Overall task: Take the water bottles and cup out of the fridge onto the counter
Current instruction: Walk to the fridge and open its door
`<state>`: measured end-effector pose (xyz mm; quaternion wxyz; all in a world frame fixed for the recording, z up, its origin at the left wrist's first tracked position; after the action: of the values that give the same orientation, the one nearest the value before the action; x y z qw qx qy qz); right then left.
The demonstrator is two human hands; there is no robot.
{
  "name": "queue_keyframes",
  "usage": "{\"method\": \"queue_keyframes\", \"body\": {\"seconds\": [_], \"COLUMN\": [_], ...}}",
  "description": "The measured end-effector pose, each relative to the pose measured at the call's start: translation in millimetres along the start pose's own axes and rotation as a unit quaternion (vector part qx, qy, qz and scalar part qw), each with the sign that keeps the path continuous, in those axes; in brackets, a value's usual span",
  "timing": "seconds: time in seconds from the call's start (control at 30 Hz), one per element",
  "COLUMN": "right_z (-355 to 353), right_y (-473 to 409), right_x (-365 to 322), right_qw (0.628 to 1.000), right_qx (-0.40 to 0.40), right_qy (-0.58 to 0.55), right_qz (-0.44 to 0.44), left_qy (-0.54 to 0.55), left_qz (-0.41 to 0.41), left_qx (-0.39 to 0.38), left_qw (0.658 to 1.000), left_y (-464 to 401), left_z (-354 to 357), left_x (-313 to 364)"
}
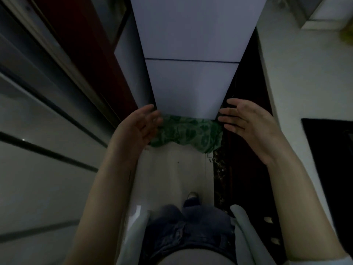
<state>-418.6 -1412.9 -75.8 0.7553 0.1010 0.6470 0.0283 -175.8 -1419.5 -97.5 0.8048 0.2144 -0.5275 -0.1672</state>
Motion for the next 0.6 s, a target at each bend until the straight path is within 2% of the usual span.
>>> {"method": "queue_keyframes", "body": {"seconds": [0.27, 0.6], "right_z": [9.8, 57.2], "right_y": [-87.5, -209.7], "right_x": [-14.1, -36.2], "right_qw": [0.999, 0.999], "right_qx": [-0.040, -0.034], "right_qy": [0.023, 0.029], "right_qz": [0.027, 0.016], "left_qy": [0.038, 0.032], "left_qz": [-0.001, -0.004], "left_qx": [0.013, -0.017], "left_qw": [0.999, 0.999], "left_y": [-70.3, -192.3], "left_z": [11.6, 15.9], "left_x": [31.6, 106.9]}}
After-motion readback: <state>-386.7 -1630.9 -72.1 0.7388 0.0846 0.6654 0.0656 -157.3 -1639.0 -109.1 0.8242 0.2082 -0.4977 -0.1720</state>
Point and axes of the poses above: each hand's wrist, its own y-axis away from the middle knuckle, its own z-axis out of the palm, x = y × z, the point moved 9 cm from there along -y, towards the middle knuckle, and after that the axes turned 5 degrees about -z, right-handed, at the moved point
